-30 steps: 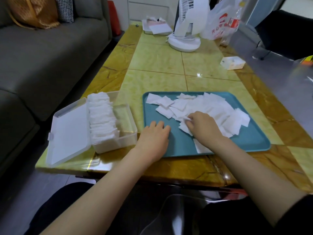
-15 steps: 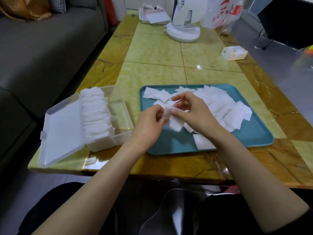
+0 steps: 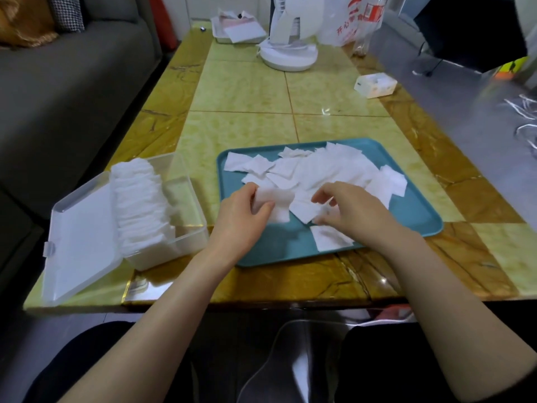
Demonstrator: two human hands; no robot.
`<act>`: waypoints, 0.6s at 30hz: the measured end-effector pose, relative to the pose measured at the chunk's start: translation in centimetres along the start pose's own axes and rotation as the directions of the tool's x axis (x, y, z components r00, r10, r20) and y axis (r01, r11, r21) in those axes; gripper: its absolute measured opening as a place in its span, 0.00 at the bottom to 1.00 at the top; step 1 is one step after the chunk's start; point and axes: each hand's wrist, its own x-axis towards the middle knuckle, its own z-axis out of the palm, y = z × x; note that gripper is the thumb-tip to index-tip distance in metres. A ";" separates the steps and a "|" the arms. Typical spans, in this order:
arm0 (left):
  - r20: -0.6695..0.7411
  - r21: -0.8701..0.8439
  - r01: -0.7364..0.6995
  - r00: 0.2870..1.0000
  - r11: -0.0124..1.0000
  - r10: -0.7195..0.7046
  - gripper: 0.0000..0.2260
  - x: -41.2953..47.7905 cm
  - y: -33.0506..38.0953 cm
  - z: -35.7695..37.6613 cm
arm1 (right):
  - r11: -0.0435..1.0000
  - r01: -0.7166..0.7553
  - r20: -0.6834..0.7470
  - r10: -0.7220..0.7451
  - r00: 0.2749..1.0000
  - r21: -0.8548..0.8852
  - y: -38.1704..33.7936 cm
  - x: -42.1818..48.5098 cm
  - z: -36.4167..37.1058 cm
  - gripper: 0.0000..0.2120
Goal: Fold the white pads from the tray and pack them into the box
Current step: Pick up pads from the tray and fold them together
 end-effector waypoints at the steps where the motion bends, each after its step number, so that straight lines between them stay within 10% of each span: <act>1: -0.001 -0.005 0.003 1.000 1.000 -0.003 0.09 0.0 0.0 0.0 | 0.996 -0.007 0.044 0.011 0.999 -0.094 0.4 -0.2 0.3 0.19; 14: -0.038 -0.016 0.031 0.999 0.999 -0.032 0.08 0.1 -0.5 0.1 | 0.978 0.132 -0.211 -0.165 0.963 -0.160 0.5 0.8 2.7 0.10; 18: -0.032 -0.060 0.042 0.999 0.997 -0.044 0.07 0.2 -0.7 -0.1 | 0.978 0.148 -0.320 -0.093 0.943 0.150 -0.6 0.9 2.4 0.07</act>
